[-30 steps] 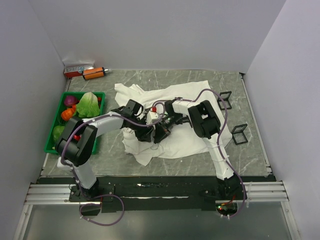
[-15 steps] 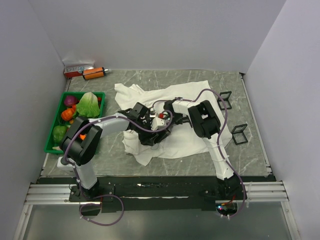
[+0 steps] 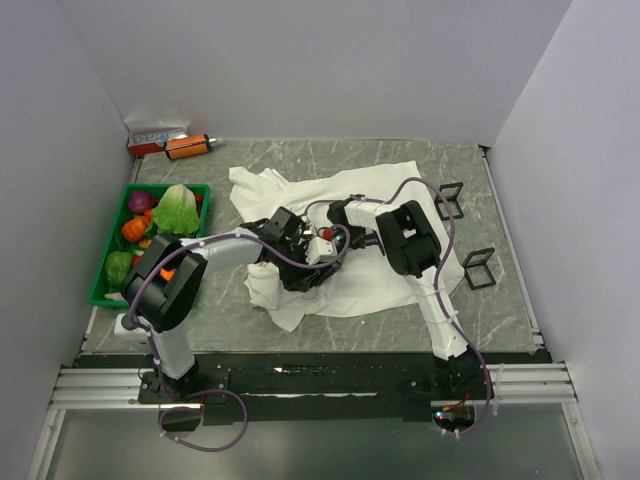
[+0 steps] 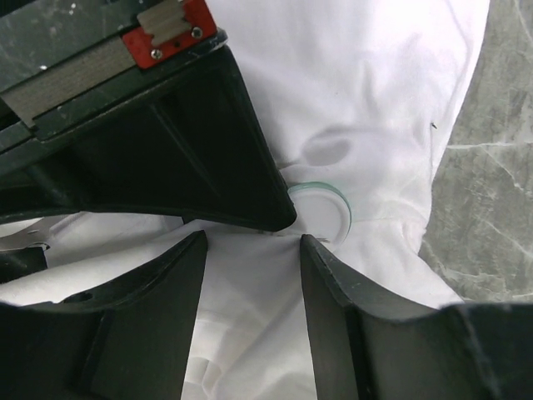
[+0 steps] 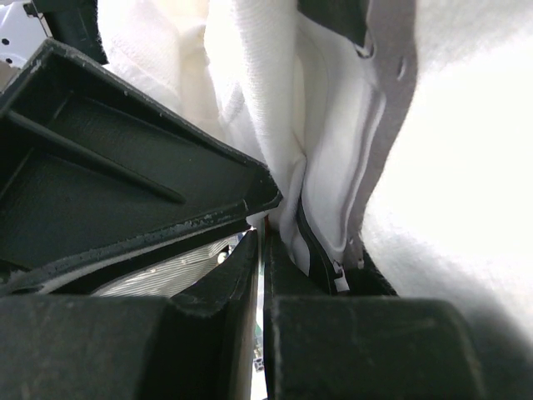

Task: Remove the brooch from the garment

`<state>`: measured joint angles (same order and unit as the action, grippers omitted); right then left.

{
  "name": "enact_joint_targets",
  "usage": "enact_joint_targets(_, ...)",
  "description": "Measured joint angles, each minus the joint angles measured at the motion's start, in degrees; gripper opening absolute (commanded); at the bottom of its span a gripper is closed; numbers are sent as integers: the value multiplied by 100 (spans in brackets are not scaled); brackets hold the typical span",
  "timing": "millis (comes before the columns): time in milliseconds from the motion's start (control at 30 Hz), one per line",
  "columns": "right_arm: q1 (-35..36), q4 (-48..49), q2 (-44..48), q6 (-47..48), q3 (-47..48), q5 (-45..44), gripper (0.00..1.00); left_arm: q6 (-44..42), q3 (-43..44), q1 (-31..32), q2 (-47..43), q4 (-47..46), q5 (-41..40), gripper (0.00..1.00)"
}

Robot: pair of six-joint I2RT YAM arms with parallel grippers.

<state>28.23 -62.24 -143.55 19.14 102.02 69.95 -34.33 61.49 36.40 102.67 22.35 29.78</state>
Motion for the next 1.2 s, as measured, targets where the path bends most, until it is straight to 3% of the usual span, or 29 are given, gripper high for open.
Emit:
enact_joint_targets(367,-28,-2,0,2,9,-26,0,109,55,184,0,4,-365,52)
enact_joint_targets(633,-42,-9,0,7,9,-22,0,129,68,142,-96,74,-330,60)
enact_joint_targets(767,-48,42,31,-26,-31,-26,0,461,197,-175,-466,269,-42,65)
enact_joint_targets(1033,-85,614,568,-555,-540,-673,0,1908,271,-1379,-1261,-57,369,67)
enact_joint_targets(1200,-57,872,1005,-796,-577,-1456,0,2385,219,-1462,-1200,-111,507,67)
